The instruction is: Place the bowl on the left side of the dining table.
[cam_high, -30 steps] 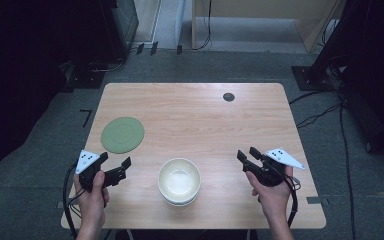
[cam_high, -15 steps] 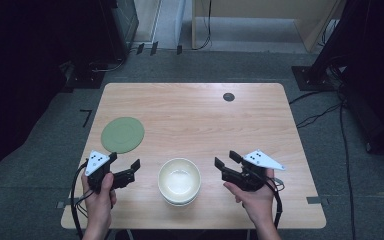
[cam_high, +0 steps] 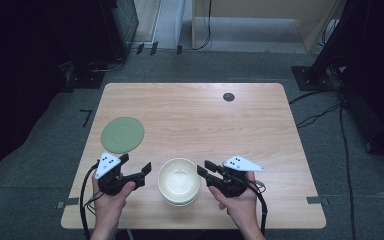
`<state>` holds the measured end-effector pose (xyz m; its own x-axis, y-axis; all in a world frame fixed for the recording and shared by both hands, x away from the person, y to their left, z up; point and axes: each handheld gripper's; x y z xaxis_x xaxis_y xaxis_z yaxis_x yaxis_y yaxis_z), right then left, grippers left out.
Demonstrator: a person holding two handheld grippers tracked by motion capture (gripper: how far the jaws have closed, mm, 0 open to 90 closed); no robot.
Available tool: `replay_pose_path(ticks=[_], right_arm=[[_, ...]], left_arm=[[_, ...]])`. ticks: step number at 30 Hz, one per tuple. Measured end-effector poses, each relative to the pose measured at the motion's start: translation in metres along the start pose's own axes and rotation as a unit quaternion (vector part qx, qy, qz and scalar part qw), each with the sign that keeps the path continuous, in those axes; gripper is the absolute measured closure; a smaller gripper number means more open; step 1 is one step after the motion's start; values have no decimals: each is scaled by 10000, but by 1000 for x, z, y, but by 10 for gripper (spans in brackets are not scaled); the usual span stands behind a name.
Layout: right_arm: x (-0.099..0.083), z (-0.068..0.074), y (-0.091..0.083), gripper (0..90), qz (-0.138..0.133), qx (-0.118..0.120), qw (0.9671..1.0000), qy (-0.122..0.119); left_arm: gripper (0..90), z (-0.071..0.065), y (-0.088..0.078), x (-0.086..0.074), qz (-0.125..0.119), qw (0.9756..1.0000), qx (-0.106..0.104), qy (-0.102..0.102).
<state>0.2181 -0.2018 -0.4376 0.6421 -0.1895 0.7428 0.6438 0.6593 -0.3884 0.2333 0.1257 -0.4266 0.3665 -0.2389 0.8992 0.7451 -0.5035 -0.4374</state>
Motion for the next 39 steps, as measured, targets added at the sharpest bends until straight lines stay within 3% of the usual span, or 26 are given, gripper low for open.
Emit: replay_pose_path(ticks=[3,6,13,20,22,24,28,29,32,35,39], right_arm=[[-2,3,4,643,77,-36,10000,-7],[-5,5,9,663,131,-255,9996,-23],[-10,10,18,754,269,-344,9990,-59],[-15,19,31,805,299,-741,9962,-354],[-17,22,33,832,247,-899,9941,-552],[-18,23,35,843,98,-882,9944,-575],[-22,23,35,843,-170,-809,9929,-858],[-23,23,35,843,-239,-800,9922,-927],[-25,24,34,843,-419,-782,9897,-1124],[-28,26,33,843,-655,-753,9840,-1479],[-30,24,33,843,-748,-710,9829,-1528]], left_arm=[[109,-5,2,0,14,10000,-67,48],[109,-12,4,0,57,9998,-180,118],[109,-24,9,-1,130,9991,-290,267],[131,-39,13,-3,260,9975,-400,518],[138,-41,15,-4,305,9969,-459,557],[159,-44,16,-5,354,9965,-500,570],[291,-48,18,-6,321,9961,-591,568],[364,-48,18,-7,295,9959,-651,563],[412,-50,19,-7,309,9955,-677,587],[487,-52,21,-7,366,9955,-552,679],[608,-55,27,-9,570,9942,-374,836]])
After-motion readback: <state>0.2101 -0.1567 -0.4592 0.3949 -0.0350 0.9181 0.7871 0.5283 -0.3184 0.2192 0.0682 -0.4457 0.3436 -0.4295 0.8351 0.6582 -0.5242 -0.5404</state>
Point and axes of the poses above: each handheld gripper's, and its own axes: y roughly forward along the jaws, x roughly out of its top, z roughly to its left, and after that the axes turned 12 degrees about y, right-handed
